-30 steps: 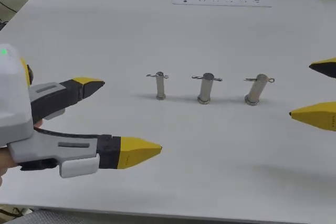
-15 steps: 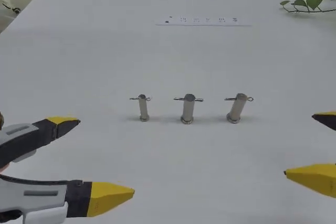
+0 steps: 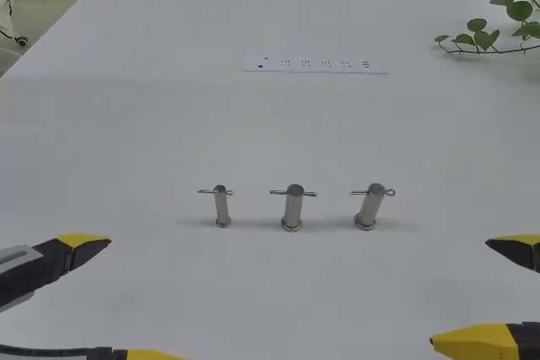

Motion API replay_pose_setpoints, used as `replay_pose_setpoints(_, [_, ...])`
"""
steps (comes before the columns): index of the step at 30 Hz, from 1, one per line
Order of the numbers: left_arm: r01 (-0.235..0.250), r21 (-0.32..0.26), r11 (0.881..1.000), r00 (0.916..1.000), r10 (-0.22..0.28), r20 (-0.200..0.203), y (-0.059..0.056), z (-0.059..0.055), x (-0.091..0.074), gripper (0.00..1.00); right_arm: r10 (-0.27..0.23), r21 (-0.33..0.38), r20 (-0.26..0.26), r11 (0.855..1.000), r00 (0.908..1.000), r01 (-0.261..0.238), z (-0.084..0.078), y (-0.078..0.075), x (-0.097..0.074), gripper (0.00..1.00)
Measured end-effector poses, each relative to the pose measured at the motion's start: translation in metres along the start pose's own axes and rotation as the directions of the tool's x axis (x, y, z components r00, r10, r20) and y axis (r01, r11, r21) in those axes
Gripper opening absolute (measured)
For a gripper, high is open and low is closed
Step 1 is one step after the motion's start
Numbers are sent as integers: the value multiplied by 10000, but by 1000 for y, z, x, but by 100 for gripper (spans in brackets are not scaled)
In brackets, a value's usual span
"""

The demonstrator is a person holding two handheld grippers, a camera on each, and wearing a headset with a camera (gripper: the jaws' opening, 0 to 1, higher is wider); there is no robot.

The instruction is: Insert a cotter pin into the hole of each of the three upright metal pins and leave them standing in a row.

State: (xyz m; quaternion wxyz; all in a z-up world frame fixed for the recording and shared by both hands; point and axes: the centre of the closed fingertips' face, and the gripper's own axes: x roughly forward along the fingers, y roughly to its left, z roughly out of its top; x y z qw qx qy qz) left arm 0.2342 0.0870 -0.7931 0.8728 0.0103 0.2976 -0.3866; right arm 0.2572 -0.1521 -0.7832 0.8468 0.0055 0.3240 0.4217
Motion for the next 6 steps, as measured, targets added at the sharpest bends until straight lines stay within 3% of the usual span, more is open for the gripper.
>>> replay_pose_setpoints(6, [-146, 58, 9999, 9993, 148, -342, 1, -9, 2, 99, 84, 262, -236, 9996, 9997, -78, 1, 1, 5, 100])
